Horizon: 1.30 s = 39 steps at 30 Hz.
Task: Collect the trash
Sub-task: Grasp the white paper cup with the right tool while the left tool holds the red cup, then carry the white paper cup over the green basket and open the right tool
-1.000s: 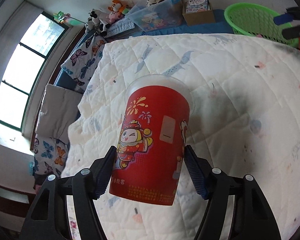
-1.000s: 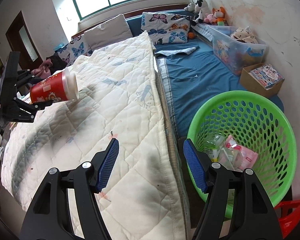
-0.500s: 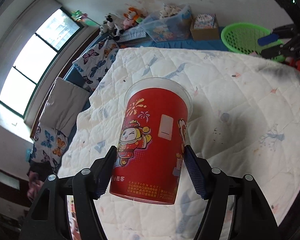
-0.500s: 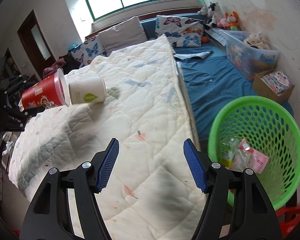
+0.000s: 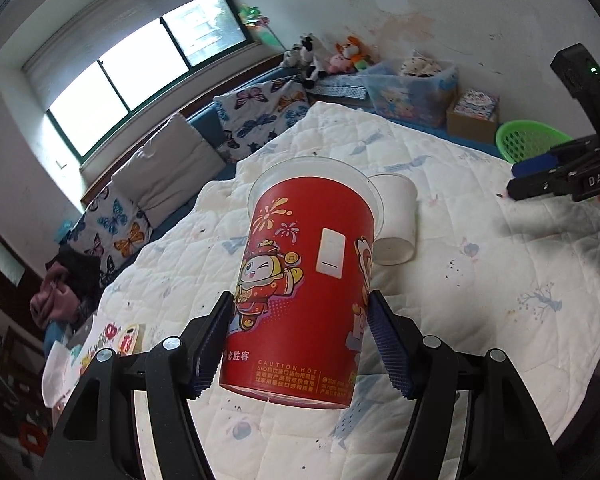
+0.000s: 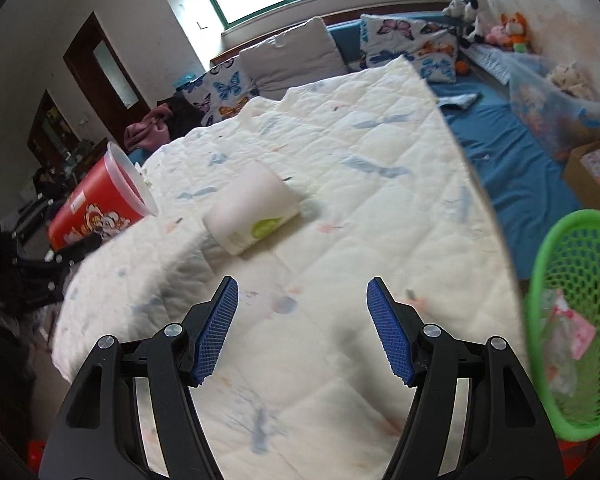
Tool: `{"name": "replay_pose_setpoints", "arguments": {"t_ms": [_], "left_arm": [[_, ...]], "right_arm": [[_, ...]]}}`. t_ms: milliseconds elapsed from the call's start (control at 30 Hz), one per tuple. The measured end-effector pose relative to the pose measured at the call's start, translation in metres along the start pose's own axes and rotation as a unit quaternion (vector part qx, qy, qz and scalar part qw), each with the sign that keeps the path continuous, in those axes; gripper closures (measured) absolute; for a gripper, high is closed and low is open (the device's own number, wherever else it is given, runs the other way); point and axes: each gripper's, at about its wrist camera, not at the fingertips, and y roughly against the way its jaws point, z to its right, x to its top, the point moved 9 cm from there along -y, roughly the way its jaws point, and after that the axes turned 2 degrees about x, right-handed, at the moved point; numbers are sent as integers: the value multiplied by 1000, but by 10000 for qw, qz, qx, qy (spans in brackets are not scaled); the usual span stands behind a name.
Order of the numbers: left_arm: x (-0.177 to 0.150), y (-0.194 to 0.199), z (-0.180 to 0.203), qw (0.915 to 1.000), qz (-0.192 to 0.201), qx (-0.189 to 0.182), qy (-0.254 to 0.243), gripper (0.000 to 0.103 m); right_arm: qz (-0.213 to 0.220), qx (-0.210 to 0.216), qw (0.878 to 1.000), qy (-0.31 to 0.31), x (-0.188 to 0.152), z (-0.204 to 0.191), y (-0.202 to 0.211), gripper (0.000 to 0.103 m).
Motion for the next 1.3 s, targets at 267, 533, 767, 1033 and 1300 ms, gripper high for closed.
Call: {"name": "replay_pose_setpoints", "arguments": {"t_ms": [267, 533, 767, 1033, 1300], "left_arm": [[-15, -7, -14, 9989, -5, 65, 471, 38], [-25, -17, -15, 9985, 24, -3, 554, 38], [-27, -28, -16, 9980, 11, -112, 629, 38], [-30, -40, -10, 9976, -90, -202, 657, 38], [-19, -39, 10, 9974, -19, -338, 632, 39]], "right_arm": [[-270, 666, 9935, -888, 32, -29, -47, 36], [-431, 928, 9757, -1939, 49, -27, -89, 36], [-571, 892, 9612, -2547, 49, -15, -117, 34], [-594, 1115, 9517, -2798, 43, -7, -115, 38], [-353, 964, 9674, -2314, 43, -2, -72, 38]]}}
